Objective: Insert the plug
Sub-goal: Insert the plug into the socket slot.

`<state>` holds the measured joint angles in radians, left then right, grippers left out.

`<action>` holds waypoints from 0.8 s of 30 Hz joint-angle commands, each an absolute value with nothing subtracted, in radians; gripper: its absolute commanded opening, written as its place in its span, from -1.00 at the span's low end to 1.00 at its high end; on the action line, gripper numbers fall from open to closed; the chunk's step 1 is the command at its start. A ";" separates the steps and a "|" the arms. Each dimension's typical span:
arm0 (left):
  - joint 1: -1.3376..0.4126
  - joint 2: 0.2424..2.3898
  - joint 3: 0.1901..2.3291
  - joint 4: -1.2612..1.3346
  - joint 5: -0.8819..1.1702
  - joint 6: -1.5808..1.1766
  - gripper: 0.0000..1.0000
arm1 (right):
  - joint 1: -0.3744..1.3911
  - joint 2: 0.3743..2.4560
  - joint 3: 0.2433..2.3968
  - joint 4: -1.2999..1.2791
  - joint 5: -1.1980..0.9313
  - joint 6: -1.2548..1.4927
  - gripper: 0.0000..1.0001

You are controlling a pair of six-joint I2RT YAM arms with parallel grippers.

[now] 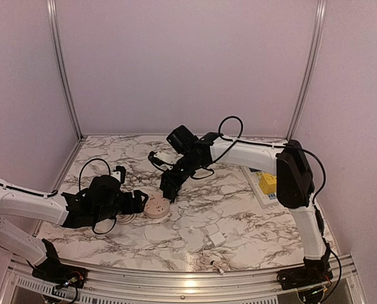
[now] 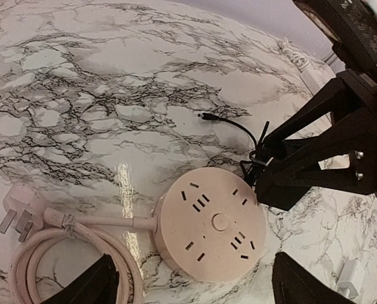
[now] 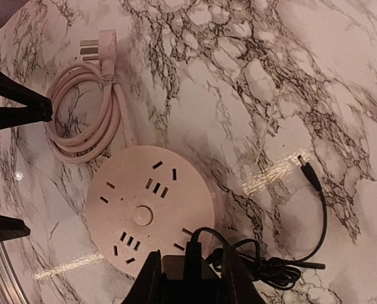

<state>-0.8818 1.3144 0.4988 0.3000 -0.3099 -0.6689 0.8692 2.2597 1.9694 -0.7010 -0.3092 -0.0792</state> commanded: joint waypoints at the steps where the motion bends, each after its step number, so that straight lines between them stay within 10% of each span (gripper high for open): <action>1: -0.874 1.341 0.478 0.364 -0.281 -0.677 0.65 | 0.875 2.300 2.019 -0.726 -0.324 -0.075 -1.00; 24: -0.872 1.397 0.455 0.443 -0.246 -0.706 0.37 | 0.883 2.186 1.786 -0.404 -0.265 -0.007 -1.00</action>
